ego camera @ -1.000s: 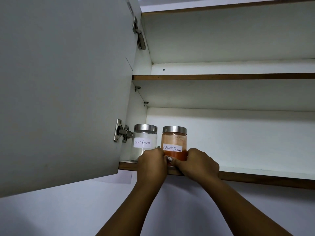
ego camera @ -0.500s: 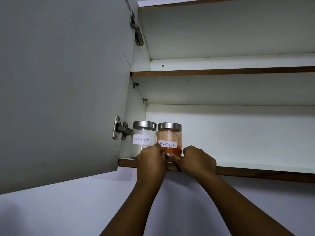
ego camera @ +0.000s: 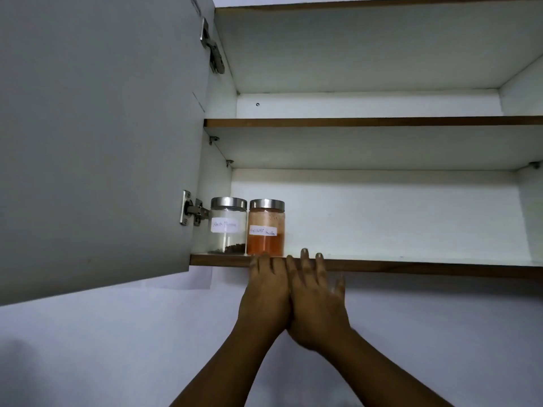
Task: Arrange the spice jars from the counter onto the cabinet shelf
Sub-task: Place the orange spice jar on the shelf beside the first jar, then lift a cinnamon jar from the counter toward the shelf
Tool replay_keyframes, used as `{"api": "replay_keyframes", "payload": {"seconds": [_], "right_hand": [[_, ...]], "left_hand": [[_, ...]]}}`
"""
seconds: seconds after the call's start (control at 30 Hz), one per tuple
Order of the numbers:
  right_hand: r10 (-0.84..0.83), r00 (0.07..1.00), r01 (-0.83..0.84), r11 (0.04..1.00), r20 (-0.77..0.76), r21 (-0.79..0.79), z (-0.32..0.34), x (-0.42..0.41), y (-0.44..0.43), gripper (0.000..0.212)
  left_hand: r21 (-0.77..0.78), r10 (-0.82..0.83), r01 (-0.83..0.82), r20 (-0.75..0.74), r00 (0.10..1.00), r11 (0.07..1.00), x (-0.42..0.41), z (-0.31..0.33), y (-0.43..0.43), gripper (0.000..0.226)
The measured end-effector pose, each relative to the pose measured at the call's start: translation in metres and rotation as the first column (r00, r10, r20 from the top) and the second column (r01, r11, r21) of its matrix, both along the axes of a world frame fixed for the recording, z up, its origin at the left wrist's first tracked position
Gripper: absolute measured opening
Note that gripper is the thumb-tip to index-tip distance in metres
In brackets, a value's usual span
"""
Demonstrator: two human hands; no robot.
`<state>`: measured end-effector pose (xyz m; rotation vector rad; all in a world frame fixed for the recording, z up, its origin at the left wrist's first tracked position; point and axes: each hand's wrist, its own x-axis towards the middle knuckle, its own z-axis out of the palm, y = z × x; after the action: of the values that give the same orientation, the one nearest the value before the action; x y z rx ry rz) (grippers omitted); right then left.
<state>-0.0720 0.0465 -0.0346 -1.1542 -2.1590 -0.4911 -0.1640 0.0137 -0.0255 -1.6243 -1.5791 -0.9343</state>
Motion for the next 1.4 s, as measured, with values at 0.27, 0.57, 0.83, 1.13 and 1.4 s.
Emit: {"api": "replay_keyframes", "payload": {"seconds": [0.27, 0.57, 0.83, 1.13, 1.4], "right_hand": [[-0.097, 0.995, 0.102, 0.975, 0.034, -0.198, -0.119, 0.087, -0.051, 0.119], [-0.173, 0.933, 0.333, 0.752, 0.317, -0.569, -0.277, 0.220, -0.120, 0.110], [-0.103, 0.955, 0.289, 0.517, 0.277, -0.806, -0.409, 0.302, -0.205, 0.126], [-0.120, 0.973, 0.229, 0.408, 0.196, -0.884, -0.446, 0.329, -0.239, 0.121], [-0.270, 0.954, -0.012, 0.389, -0.127, -0.921, -0.433, 0.341, -0.237, 0.067]], "left_hand": [[-0.395, -0.201, 0.213, 0.072, 0.977, 0.894, 0.075, -0.127, -0.034, 0.071], [-0.717, -0.492, 0.395, 0.084, 0.867, 0.575, 0.190, -0.295, -0.082, 0.072], [-0.891, -0.476, 0.424, 0.305, 0.825, 0.164, 0.261, -0.418, -0.148, 0.094], [-0.876, -0.269, 0.481, 0.472, 0.840, -0.034, 0.282, -0.454, -0.182, 0.095], [-0.659, -0.102, 0.734, 0.751, 0.652, -0.165, 0.269, -0.460, -0.204, 0.089]]}}
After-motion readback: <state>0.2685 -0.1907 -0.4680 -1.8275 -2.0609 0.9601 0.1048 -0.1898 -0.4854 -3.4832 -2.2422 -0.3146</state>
